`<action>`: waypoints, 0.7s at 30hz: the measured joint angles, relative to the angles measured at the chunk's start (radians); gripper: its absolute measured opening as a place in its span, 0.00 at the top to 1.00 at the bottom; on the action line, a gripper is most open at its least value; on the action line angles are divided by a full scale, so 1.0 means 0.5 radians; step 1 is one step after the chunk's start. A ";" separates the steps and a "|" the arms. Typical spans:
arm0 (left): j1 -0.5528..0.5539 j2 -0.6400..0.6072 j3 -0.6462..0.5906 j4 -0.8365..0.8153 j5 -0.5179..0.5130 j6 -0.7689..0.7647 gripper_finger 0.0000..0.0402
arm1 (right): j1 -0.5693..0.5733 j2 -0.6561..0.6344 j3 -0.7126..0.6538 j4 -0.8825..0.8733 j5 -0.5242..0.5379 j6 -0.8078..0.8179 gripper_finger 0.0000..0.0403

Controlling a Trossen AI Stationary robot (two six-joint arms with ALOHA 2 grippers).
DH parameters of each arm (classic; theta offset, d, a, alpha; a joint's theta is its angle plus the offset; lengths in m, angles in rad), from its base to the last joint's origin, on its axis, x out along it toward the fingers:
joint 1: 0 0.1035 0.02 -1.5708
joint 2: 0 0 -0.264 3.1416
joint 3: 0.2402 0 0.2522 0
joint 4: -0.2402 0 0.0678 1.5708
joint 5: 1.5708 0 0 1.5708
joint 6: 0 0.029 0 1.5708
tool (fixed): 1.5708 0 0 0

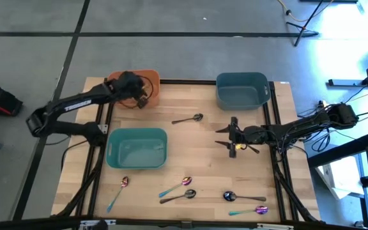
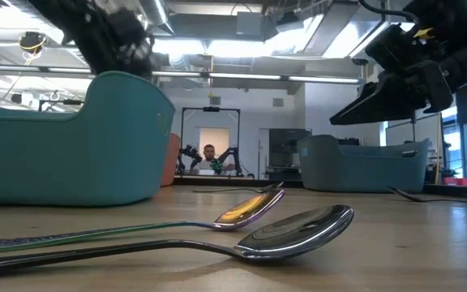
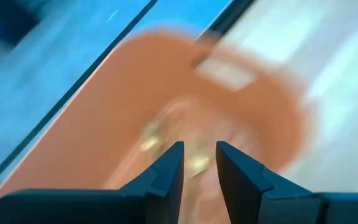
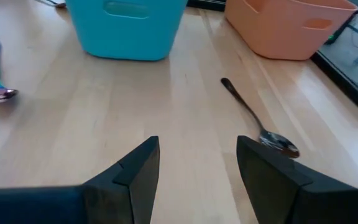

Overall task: Sort silverware by color (type)
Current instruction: Put the top left black spoon into the top blue bin

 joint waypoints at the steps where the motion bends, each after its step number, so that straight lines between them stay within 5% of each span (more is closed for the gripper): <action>1: -0.058 -0.041 0.000 0.028 0.068 -0.026 0.78 | 0.000 0.000 0.000 0.000 0.010 0.000 0.49; 7: -0.459 -0.125 -0.024 0.275 0.371 -0.149 0.79 | 0.000 0.000 0.001 0.034 0.123 0.000 0.49; 16: -1.001 0.029 -0.029 0.534 0.268 -0.245 0.79 | -0.059 0.001 0.001 0.088 0.244 0.036 0.49; 21: -1.247 0.103 -0.190 1.063 0.220 -0.239 0.79 | -0.212 0.001 0.002 0.087 0.185 0.159 0.49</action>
